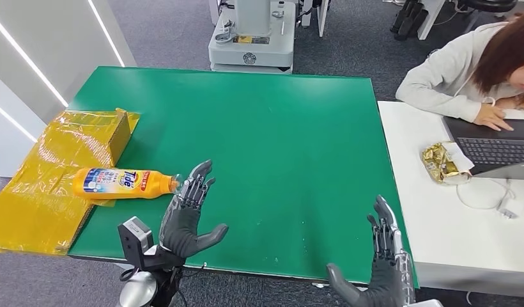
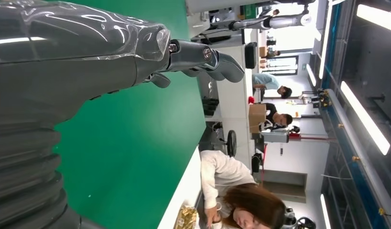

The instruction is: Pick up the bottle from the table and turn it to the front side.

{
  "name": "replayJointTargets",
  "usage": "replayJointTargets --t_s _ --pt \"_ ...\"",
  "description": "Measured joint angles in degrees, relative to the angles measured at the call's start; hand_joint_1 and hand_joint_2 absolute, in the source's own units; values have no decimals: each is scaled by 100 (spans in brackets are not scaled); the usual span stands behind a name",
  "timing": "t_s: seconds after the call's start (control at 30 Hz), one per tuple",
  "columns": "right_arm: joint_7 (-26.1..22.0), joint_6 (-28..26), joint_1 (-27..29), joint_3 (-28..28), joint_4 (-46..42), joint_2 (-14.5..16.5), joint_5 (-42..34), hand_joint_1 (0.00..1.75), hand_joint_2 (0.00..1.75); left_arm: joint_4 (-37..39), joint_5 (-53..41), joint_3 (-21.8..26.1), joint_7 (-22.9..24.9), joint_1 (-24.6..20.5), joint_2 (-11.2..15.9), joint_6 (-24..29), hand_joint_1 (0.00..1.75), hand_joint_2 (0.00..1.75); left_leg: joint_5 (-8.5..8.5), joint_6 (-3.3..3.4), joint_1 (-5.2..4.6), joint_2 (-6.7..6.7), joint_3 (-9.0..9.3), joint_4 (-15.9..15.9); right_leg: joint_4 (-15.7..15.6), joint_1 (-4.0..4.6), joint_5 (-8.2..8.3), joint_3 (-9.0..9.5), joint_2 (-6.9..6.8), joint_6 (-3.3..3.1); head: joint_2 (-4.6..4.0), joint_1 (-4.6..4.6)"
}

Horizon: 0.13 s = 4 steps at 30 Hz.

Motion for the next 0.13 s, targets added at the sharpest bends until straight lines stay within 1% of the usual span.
replayJointTargets --t_s 0.13 --pt "-25 3 53 -74 -64 55 44 0 175 -119 0 46 -43 20 -6 35 0 175 0 0 0 0 0 0 0 0 0 0 0 0 0 0"
